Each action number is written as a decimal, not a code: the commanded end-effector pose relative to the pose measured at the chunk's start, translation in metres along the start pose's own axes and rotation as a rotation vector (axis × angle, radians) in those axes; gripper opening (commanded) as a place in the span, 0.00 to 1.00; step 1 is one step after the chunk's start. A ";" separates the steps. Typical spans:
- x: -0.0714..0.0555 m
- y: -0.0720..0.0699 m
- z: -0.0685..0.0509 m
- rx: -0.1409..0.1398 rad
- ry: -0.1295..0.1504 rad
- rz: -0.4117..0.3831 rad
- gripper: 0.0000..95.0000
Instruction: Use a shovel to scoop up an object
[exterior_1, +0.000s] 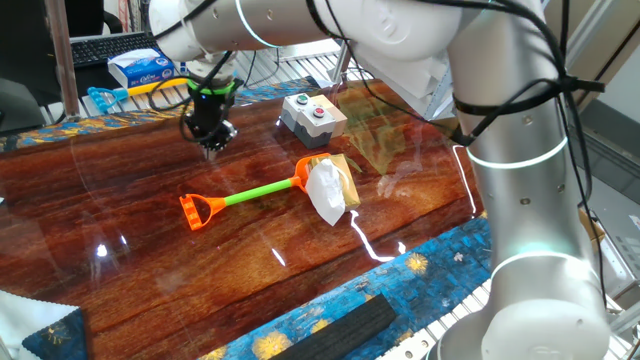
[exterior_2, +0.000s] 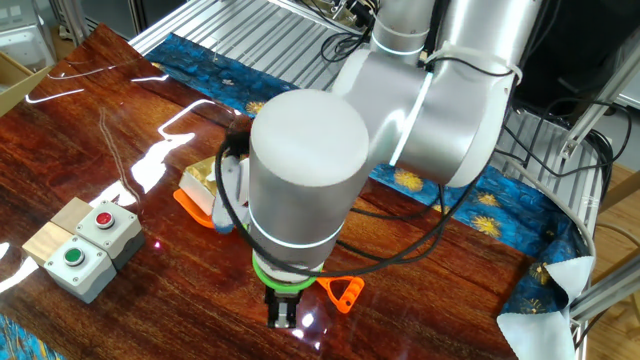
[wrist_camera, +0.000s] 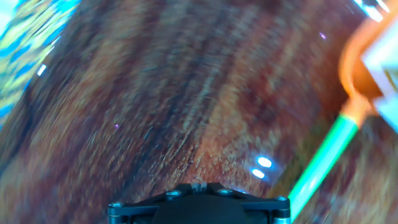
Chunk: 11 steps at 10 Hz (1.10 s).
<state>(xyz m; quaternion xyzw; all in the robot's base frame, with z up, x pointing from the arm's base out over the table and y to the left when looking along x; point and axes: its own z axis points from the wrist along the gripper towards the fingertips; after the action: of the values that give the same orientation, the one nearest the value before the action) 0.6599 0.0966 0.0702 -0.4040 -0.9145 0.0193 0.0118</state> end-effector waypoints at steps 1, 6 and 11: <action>-0.002 -0.031 -0.009 -0.033 0.003 -0.553 0.00; 0.002 -0.068 0.000 -0.048 -0.072 -0.858 0.00; 0.001 -0.079 0.005 -0.043 -0.081 -0.934 0.00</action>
<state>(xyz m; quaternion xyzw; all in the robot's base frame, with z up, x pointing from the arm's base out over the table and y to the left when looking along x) 0.6045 0.0477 0.0691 0.0274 -0.9993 0.0074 -0.0222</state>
